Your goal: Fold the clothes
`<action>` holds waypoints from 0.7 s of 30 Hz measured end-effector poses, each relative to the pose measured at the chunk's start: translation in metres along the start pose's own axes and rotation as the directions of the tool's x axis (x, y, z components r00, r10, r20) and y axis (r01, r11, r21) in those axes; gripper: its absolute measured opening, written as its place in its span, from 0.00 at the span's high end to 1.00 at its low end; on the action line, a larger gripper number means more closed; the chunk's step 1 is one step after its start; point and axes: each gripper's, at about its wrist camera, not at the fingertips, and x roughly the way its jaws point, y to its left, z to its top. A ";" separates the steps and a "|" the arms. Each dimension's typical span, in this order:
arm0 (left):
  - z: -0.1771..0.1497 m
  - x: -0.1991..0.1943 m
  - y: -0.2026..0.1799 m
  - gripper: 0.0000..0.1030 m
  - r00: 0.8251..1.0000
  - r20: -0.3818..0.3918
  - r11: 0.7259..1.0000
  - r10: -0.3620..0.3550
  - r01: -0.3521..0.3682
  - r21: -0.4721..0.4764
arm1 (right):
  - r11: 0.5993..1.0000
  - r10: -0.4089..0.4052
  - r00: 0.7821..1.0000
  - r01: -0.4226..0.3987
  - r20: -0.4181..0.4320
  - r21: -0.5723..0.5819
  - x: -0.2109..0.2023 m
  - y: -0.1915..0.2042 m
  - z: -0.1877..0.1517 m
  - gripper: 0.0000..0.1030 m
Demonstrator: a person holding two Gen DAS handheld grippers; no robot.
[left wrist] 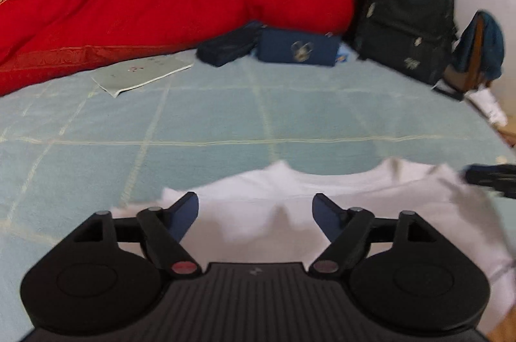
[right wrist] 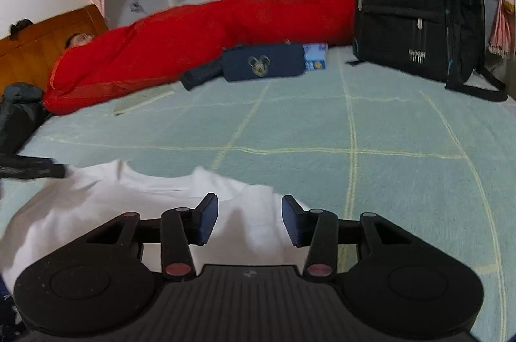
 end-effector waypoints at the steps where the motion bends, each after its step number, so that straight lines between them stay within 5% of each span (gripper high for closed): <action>1: -0.005 -0.006 -0.004 0.23 1.000 0.008 1.000 -0.012 0.012 -0.010 | 1.000 0.000 1.000 0.000 -0.019 -0.004 0.008 -0.002 -0.001 0.62; 3: -0.016 -0.013 -0.010 0.21 1.000 0.018 0.999 -0.013 0.014 -0.030 | 1.000 -0.011 0.999 0.010 -0.044 -0.017 0.019 -0.003 -0.006 0.83; 5: -0.025 -0.014 -0.013 0.21 1.000 -0.003 0.999 -0.002 0.002 -0.035 | 0.999 -0.024 0.999 0.023 -0.037 -0.024 0.020 -0.004 -0.012 0.87; 13: -0.041 -0.010 -0.016 0.20 0.997 -0.069 0.998 0.030 -0.034 -0.057 | 0.996 -0.069 0.997 0.070 -0.039 0.051 0.016 -0.017 -0.017 0.87; 17: -0.044 -0.019 -0.017 0.20 0.998 -0.044 0.999 0.043 -0.044 -0.029 | 0.992 -0.129 0.992 0.129 0.016 -0.001 -0.007 0.002 -0.008 0.70; 21: -0.045 -0.015 -0.009 0.20 0.998 -0.038 0.997 0.054 -0.056 -0.056 | 0.997 -0.022 1.000 0.024 0.022 -0.076 -0.024 0.026 -0.011 0.50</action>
